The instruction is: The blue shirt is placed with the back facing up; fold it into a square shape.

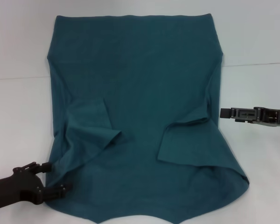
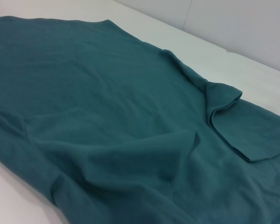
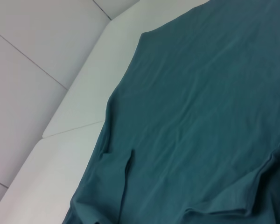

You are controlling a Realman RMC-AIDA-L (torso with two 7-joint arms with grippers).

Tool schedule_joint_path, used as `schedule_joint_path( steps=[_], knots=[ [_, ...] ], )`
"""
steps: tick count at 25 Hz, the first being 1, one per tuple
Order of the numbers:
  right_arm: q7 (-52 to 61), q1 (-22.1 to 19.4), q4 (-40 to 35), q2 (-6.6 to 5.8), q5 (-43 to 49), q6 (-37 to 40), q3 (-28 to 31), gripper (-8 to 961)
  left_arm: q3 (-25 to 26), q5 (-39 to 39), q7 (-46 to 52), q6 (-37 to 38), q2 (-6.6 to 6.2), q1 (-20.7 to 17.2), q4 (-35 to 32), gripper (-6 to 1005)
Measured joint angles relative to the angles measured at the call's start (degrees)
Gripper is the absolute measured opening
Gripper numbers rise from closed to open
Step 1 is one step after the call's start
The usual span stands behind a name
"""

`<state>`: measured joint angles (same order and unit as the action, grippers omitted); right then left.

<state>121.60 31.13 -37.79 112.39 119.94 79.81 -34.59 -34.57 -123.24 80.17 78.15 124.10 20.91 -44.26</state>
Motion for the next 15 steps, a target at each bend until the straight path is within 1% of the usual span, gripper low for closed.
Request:
schedule_joint_path(
  steps=[4, 9, 13, 15],
  knots=[
    [0.0, 0.0, 0.0, 0.21, 0.0, 0.0, 0.3, 923, -0.3, 0.0, 0.0, -1.4, 0.08, 0.1, 0.0, 864],
    [0.0, 0.0, 0.0, 0.20, 0.0, 0.0, 0.4, 921, -1.6, -0.6, 0.4, -4.9, 0.11, 0.2, 0.1, 859],
    [0.0, 0.0, 0.0, 0.19, -0.5, 0.2, 0.5, 920, -1.3, -1.1, 0.7, -5.4, 0.18, 0.2, -0.3, 856],
    [0.0, 0.0, 0.0, 0.19, -0.7, 0.2, 0.5, 920, -1.1, -0.9, 1.0, -5.3, 0.18, 0.2, -0.7, 783]
  ],
)
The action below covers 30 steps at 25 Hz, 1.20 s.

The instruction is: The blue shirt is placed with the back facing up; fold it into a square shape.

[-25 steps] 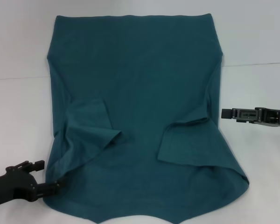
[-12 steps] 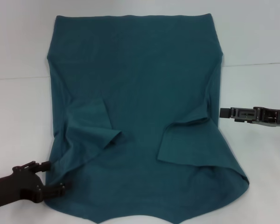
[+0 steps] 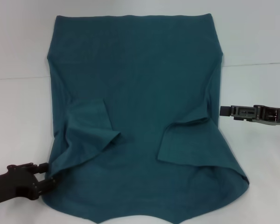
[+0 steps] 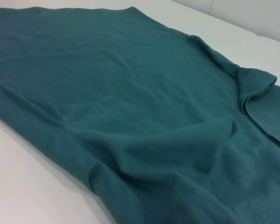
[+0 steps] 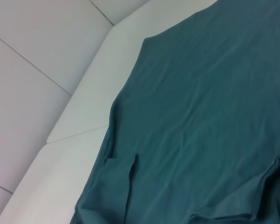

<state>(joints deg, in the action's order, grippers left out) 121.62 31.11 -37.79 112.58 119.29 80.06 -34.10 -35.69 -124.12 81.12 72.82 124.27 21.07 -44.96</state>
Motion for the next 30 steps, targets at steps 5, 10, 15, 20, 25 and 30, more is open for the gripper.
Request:
schedule_joint_path(
  steps=[5, 10, 15, 20, 25, 30],
  knots=[
    [-0.2, 0.0, 0.0, 0.00, 0.0, 0.0, 0.0, 895, 0.0, 0.0, 0.2, 0.1, 0.00, 0.1, -0.2, 536],
    [-0.4, -0.1, 0.0, 0.05, -0.1, 0.0, 0.0, 848, 0.0, 0.0, 0.3, 0.4, 0.00, 0.1, -0.6, 238],
    [-0.4, -0.3, 0.0, 0.08, -0.1, -0.2, 0.0, 846, 0.1, -0.2, 0.8, 0.6, 0.00, 0.0, -1.1, 74],
    [-0.4, -0.3, 0.0, 0.12, -0.1, -0.3, 0.0, 838, 0.1, -0.3, 1.1, 0.7, -0.03, -0.4, -1.6, 18],
    [-0.5, -0.2, 0.0, 0.26, -0.1, -0.4, 0.0, 835, 0.2, -0.3, 1.1, 0.8, 0.01, -1.8, -2.4, 22],
    [-1.1, 0.0, 0.0, 0.76, -0.1, -0.5, 0.0, 833, 2.2, 0.1, 1.1, 1.1, 0.06, -3.1, -3.3, 26]
  ],
)
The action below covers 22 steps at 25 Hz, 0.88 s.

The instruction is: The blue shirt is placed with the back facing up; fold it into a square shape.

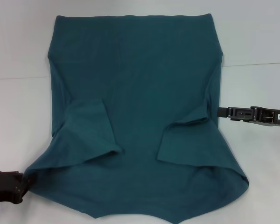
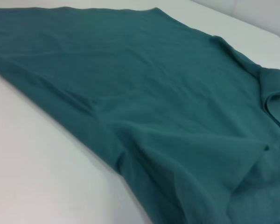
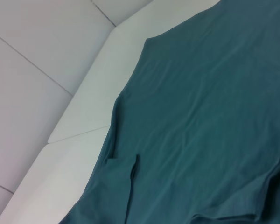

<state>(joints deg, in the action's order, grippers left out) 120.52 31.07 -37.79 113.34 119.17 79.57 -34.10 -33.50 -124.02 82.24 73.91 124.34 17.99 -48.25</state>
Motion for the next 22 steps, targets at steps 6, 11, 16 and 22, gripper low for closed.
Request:
schedule_joint_path(
  steps=[6, 11, 16, 22],
  knots=[
    [-0.5, 0.4, 0.0, 0.27, 0.0, 0.0, 0.0, 833, 2.3, 0.1, -0.2, 2.0, -0.03, -0.4, -0.1, 30],
    [-0.9, 0.4, 0.3, 0.37, 0.0, 0.0, 0.0, 834, 2.6, -0.2, -0.4, 4.3, -0.09, -0.6, -0.3, 32],
    [-1.1, 0.3, 0.5, 0.38, -0.1, 0.1, 0.0, 834, 3.8, -0.4, -0.5, 7.5, -0.31, -0.7, -0.4, 69],
    [-1.7, 0.1, 0.5, 0.38, -0.1, 0.3, 0.0, 833, 4.7, -0.5, -0.5, 8.8, -0.35, -0.9, -0.8, 125]
  ],
)
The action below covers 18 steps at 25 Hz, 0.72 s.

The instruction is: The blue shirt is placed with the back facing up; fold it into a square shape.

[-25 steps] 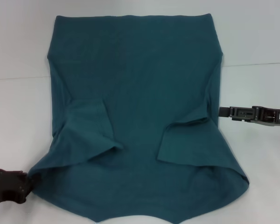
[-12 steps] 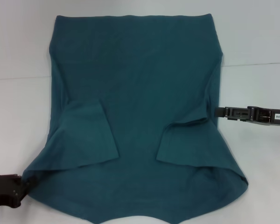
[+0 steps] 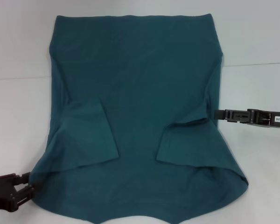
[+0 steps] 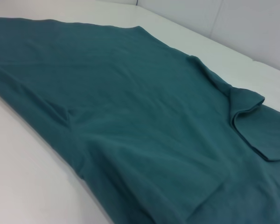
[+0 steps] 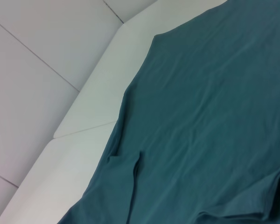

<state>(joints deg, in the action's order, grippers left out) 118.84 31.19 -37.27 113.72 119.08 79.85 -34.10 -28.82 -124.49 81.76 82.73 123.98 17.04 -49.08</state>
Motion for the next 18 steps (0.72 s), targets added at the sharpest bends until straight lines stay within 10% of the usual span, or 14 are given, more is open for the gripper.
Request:
schedule_joint_path(
  steps=[11, 18],
  knots=[
    [-0.1, -0.1, 0.1, -0.13, 0.0, 0.1, 0.0, 833, 0.7, 0.0, 0.5, 1.4, 0.11, -0.6, -1.1, 542],
    [-0.1, 0.2, 0.1, -0.17, 0.0, 0.0, 0.0, 833, 0.9, -0.1, 0.3, 0.2, 0.11, -0.6, -1.4, 560]
  ],
)
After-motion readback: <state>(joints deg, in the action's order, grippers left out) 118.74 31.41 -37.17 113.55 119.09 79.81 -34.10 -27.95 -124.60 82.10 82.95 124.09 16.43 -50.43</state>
